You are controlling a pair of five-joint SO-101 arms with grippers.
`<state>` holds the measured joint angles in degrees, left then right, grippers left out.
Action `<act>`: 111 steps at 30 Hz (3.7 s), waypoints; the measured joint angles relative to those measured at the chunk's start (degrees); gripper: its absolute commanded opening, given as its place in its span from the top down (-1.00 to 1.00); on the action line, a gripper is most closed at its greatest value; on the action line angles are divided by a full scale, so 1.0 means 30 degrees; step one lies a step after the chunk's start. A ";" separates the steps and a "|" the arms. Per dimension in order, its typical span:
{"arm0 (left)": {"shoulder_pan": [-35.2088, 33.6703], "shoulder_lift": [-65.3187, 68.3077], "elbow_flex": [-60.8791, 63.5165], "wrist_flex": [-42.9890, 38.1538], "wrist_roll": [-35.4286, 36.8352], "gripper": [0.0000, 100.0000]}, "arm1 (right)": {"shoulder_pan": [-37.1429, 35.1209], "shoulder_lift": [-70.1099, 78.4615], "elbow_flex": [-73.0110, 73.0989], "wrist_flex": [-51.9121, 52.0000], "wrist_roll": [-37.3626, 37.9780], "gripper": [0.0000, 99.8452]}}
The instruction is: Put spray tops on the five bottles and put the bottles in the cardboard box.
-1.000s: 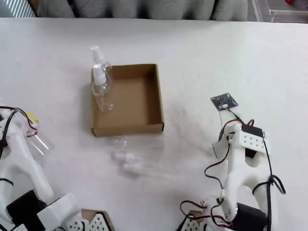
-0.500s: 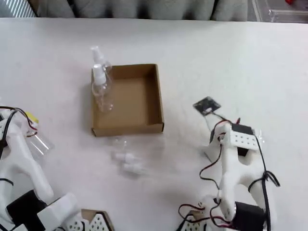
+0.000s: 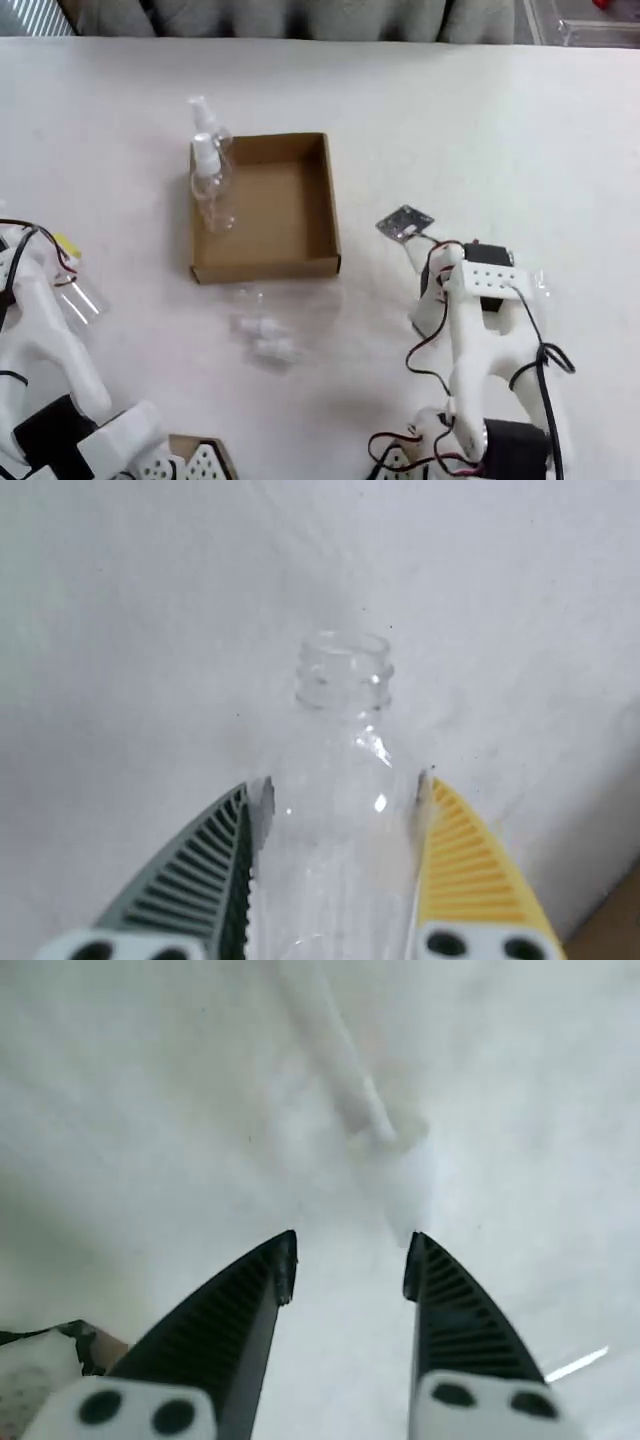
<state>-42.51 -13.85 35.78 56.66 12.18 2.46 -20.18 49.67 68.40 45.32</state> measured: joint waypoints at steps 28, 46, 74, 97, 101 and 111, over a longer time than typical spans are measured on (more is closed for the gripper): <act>0.0000 0.0000 0.0029 0.0000 -0.0147 0.89 | 0.4513 0.5714 -0.8557 0.3018 0.8527 0.97; 0.0000 0.0000 0.0234 0.0000 -0.0147 0.89 | 0.5363 0.5714 -0.9788 0.6886 2.7282 0.47; 0.0029 0.0000 0.0234 0.0000 -0.0147 0.89 | 0.7121 0.2462 -0.9905 0.3165 0.1963 0.97; 0.0703 0.0000 0.0967 -0.0879 -0.0176 0.89 | 0.8088 0.2462 -0.3663 -0.0352 -1.7114 0.97; 0.0703 0.0000 0.0967 -0.0996 -0.0176 0.89 | 0.8088 0.2432 -0.3048 -0.0381 -1.7172 0.97; 0.0703 0.0000 0.0967 -0.1407 -0.0176 0.89 | 0.6740 0.0645 -0.0791 -0.2256 -1.7172 0.97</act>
<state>-40.40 -13.85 38.68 52.44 11.65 22.68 -18.24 47.30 61.63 -6.20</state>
